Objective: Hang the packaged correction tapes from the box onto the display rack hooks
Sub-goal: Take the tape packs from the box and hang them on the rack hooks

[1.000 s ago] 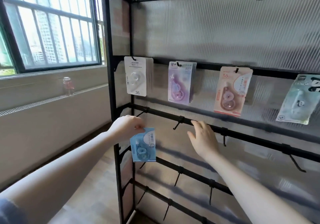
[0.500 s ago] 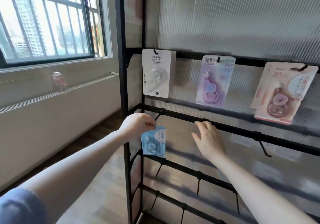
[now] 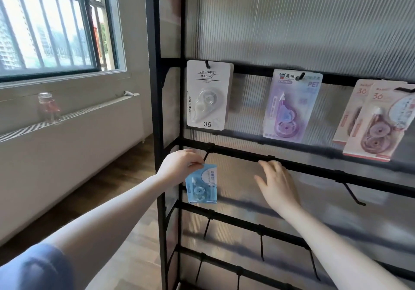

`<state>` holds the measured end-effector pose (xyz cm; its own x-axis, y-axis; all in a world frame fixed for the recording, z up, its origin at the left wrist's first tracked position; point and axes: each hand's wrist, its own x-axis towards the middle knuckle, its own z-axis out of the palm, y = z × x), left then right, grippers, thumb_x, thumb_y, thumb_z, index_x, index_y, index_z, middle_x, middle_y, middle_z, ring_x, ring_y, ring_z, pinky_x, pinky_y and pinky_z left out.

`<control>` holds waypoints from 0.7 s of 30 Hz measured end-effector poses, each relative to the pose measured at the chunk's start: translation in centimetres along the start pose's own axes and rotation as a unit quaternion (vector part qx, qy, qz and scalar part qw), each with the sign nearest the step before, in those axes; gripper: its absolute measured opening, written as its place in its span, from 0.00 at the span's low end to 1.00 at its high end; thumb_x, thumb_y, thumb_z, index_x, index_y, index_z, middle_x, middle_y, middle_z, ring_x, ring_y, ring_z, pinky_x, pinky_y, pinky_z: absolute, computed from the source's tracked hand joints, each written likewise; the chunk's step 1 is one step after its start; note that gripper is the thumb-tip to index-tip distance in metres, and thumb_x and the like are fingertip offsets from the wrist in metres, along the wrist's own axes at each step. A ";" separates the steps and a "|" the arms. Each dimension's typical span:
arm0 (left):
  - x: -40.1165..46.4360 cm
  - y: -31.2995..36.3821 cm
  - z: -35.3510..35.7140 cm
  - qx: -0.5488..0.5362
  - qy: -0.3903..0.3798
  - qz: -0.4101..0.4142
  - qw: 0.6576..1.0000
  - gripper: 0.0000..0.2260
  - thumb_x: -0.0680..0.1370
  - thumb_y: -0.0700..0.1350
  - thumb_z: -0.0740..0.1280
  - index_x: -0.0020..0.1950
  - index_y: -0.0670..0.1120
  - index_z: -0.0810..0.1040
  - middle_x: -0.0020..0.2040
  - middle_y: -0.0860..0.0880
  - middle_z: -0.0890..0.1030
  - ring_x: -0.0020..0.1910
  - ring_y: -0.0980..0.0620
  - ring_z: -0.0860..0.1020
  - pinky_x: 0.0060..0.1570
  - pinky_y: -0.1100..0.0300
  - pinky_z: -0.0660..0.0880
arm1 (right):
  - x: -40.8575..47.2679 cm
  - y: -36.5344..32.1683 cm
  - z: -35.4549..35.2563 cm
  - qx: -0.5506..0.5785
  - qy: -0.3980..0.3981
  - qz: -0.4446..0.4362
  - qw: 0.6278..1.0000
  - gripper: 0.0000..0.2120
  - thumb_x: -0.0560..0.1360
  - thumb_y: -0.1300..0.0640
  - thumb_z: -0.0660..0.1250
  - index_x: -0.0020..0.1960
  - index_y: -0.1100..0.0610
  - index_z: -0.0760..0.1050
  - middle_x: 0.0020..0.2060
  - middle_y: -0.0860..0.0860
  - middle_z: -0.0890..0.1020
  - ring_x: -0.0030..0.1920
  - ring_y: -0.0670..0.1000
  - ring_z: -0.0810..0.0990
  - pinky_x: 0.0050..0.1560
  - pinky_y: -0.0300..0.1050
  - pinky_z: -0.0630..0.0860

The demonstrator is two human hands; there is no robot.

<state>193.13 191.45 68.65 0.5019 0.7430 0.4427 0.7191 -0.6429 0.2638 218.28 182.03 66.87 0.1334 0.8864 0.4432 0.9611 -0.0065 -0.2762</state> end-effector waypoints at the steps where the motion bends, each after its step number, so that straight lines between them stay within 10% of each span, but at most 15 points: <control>1: 0.1 -0.2 0.1 -0.003 0.000 0.001 1.000 0.09 0.77 0.48 0.66 0.53 0.48 0.82 0.49 0.52 0.80 0.44 0.58 0.72 0.35 0.66 0.64 | 0.1 -0.1 0.1 -0.003 0.001 0.004 1.000 0.22 0.78 0.53 0.62 0.70 0.57 0.67 0.64 0.55 0.71 0.62 0.55 0.71 0.60 0.47 0.70; 21: 3.2 -2.6 2.2 -0.014 -0.030 0.057 0.998 0.09 0.79 0.42 0.62 0.55 0.44 0.81 0.52 0.48 0.80 0.50 0.50 0.77 0.43 0.62 0.69 | -0.1 -0.4 1.1 -0.063 -0.029 0.015 0.997 0.22 0.78 0.52 0.60 0.69 0.59 0.67 0.65 0.55 0.71 0.65 0.55 0.69 0.65 0.48 0.65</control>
<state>193.95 195.93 67.52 0.6077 0.6745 0.4193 0.6431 -0.7277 0.2386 217.61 182.48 66.00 0.1516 0.9104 0.3849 0.9802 -0.0882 -0.1775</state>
